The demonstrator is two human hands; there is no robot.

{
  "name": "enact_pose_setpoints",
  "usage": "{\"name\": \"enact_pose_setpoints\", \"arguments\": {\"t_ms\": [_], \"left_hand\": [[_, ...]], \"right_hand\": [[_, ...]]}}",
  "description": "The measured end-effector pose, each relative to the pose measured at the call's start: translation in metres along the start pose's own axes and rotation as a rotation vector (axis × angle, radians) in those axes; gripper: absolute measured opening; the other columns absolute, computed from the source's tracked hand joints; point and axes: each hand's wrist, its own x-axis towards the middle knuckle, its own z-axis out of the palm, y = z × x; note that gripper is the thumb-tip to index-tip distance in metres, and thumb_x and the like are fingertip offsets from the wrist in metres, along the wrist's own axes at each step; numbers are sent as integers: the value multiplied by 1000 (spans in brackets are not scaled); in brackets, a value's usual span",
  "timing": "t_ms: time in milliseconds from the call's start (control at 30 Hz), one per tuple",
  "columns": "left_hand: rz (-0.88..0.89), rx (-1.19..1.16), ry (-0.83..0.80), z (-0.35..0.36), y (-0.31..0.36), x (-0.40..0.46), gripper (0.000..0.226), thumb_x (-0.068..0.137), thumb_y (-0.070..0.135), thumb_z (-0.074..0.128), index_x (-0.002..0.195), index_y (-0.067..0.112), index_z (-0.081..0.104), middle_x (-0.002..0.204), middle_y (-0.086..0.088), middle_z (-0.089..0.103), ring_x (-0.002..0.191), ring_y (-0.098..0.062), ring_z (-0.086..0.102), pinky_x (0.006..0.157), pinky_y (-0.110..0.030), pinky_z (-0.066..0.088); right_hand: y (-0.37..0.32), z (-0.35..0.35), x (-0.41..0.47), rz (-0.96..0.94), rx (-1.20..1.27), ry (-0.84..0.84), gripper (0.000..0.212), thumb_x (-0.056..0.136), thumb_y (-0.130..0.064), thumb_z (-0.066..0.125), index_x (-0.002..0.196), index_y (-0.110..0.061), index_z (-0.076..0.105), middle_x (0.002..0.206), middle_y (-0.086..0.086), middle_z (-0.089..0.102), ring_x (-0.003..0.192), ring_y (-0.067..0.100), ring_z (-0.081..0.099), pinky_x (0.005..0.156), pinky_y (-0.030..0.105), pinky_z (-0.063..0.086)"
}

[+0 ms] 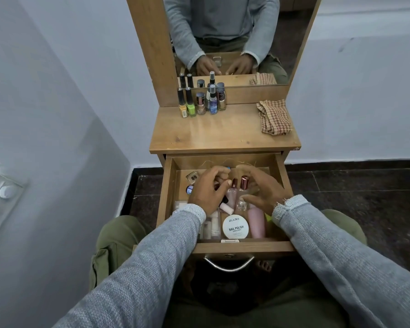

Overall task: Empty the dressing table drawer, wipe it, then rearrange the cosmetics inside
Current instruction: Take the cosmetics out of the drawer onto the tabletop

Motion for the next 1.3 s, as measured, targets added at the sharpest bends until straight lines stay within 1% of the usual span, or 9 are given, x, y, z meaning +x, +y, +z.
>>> {"name": "enact_pose_setpoints", "arguments": {"t_ms": [100,233,533,700,800,900,1000,1067,1300], "left_hand": [[-9,-63,-55,2,2,-2,28,86,14,68,114,14,61,98,0,67,93,-12,63,87,-26,50],[-25,-140,-136,0,8,-2,25,90,14,65,116,13,63,103,3,70,94,-1,65,86,-14,48],[24,-82,-39,-12,6,-2,26,91,30,62,116,29,55,99,8,72,93,-8,68,82,-36,55],[59,-43,47,-25,8,-4,23,94,23,60,117,22,61,100,10,71,91,1,66,78,-22,54],[40,-49,113,-39,7,4,25,94,25,60,116,15,63,100,8,71,86,5,65,74,-19,56],[29,-60,231,-59,12,23,26,93,30,59,114,15,64,99,10,70,87,0,65,74,-25,58],[37,-62,379,-83,28,52,24,93,25,60,113,11,66,103,6,69,91,1,63,76,-11,50],[36,-38,434,-97,34,73,25,93,29,60,111,13,67,101,6,70,90,-4,64,78,-18,53],[-50,129,410,-101,32,121,25,93,26,61,112,10,66,99,4,69,84,-7,61,71,-9,44]], "right_hand": [[-6,-2,-3,-36,88,63,61,72,-8,79,125,-18,51,112,-5,62,98,11,64,84,36,56],[-16,-5,-1,-57,211,154,51,73,-7,78,117,-17,54,104,-9,65,93,4,66,81,27,57],[-30,-10,13,-143,231,150,54,75,-4,76,123,-18,58,117,3,52,104,12,60,85,20,54],[-35,-12,13,78,536,33,75,76,-3,75,136,-31,41,129,-6,48,109,7,61,77,18,53],[-19,-9,14,188,301,39,73,77,-13,74,139,-28,38,133,0,47,117,14,54,92,32,51],[-14,-9,13,300,33,-184,84,74,-14,76,144,-23,29,136,7,42,119,21,50,91,31,49],[-22,-3,15,288,-78,-355,97,72,-15,78,147,-22,17,145,7,30,129,25,40,98,28,41],[-25,3,17,287,-123,-386,109,68,-21,83,149,-22,9,148,7,26,135,26,34,107,31,34],[-21,16,20,292,-186,-383,127,66,-33,83,149,-21,-12,149,8,26,134,26,34,109,38,36]]}}
